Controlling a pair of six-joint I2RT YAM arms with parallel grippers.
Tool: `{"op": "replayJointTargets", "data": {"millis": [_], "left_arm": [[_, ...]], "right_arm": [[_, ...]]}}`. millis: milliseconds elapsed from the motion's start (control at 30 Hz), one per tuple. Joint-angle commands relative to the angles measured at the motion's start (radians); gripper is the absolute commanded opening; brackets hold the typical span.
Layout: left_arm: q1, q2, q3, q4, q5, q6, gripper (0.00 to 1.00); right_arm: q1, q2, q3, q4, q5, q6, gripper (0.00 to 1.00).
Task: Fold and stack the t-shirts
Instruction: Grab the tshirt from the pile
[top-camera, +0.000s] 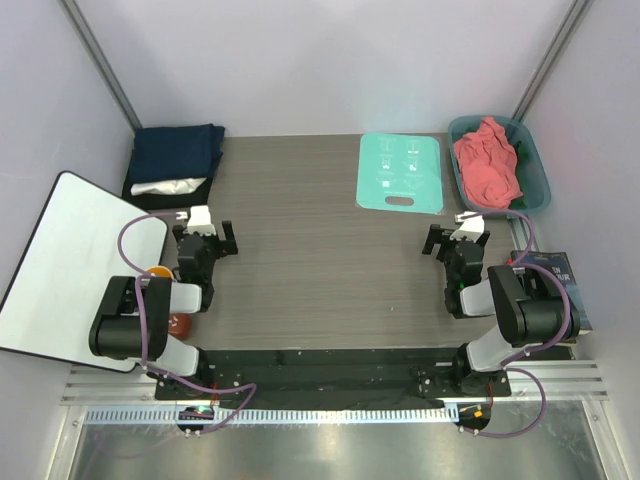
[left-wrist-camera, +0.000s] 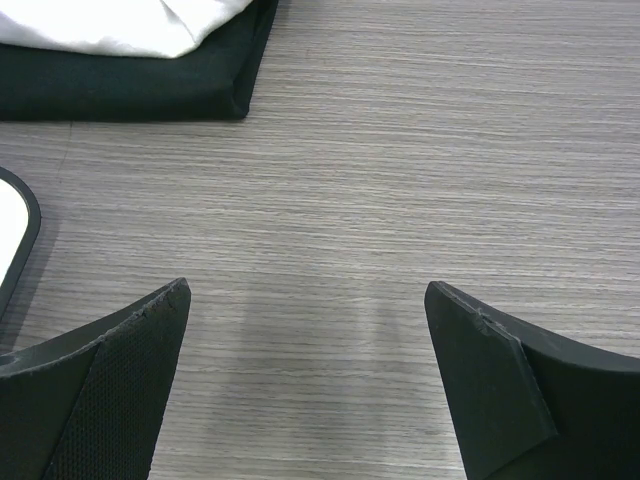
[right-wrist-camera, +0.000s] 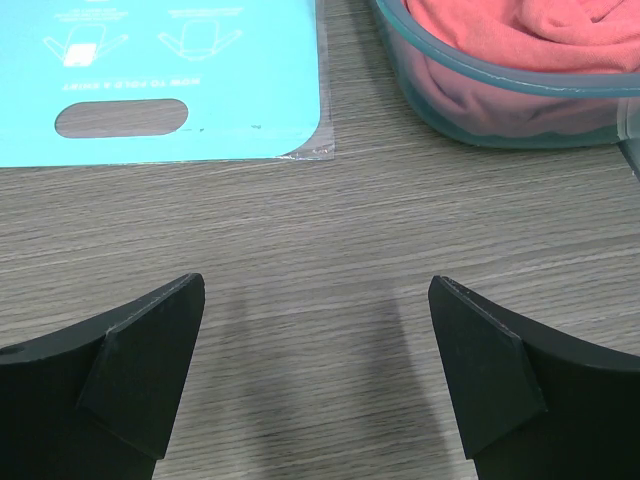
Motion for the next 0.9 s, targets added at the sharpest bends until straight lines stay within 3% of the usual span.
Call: {"op": "replayJointTargets", "data": {"millis": [0, 267, 333, 400, 433, 467, 500, 567, 600, 633, 700, 733, 833, 867], "left_arm": [[0.006, -0.002, 0.000, 0.060, 0.004, -0.010, 1.00], [0.006, -0.002, -0.001, 0.066, 0.004, -0.009, 1.00], [0.006, -0.040, 0.006, 0.049, 0.036, 0.011, 1.00], [0.006, -0.120, 0.071, -0.157, 0.112, 0.023, 1.00], [0.006, -0.191, 0.157, -0.363, 0.160, 0.036, 1.00], [0.006, -0.229, 0.204, -0.459, 0.209, 0.106, 1.00], [0.005, -0.255, 0.254, -0.554, 0.284, 0.128, 1.00], [0.005, -0.302, 0.389, -0.745, 0.307, 0.151, 1.00], [0.006, -0.307, 0.431, -0.788, 0.309, 0.165, 1.00], [0.006, -0.307, 0.515, -0.884, 0.309, 0.194, 1.00], [0.003, -0.275, 0.636, -1.065, 0.308, 0.304, 1.00], [-0.009, -0.251, 0.784, -1.276, 0.295, 0.351, 1.00], [-0.020, -0.142, 1.013, -1.588, 0.255, 0.464, 1.00], [-0.020, -0.122, 1.045, -1.626, 0.210, 0.481, 1.00]], "right_arm": [[-0.005, -0.014, 0.018, 0.049, 0.023, 0.014, 1.00], [-0.004, -0.014, 0.021, 0.046, 0.017, 0.013, 1.00], [-0.004, -0.037, 0.027, 0.019, -0.045, -0.006, 1.00], [-0.005, -0.138, 0.056, -0.091, -0.098, -0.020, 1.00], [-0.004, -0.182, 0.096, -0.213, -0.162, -0.044, 1.00], [-0.005, -0.252, 0.124, -0.280, -0.187, -0.056, 1.00], [-0.005, -0.290, 0.161, -0.491, -0.230, -0.105, 1.00], [-0.004, -0.324, 0.372, -0.759, -0.302, -0.150, 1.00], [-0.005, -0.312, 0.449, -0.975, -0.313, -0.180, 1.00], [-0.005, -0.298, 0.601, -1.065, -0.298, -0.217, 1.00], [-0.028, -0.225, 0.751, -1.323, -0.291, -0.289, 1.00], [-0.034, -0.189, 0.890, -1.384, -0.281, -0.326, 1.00], [-0.100, -0.050, 1.123, -1.541, -0.213, -0.313, 1.00], [-0.116, -0.011, 1.177, -1.564, -0.161, -0.284, 1.00]]}}
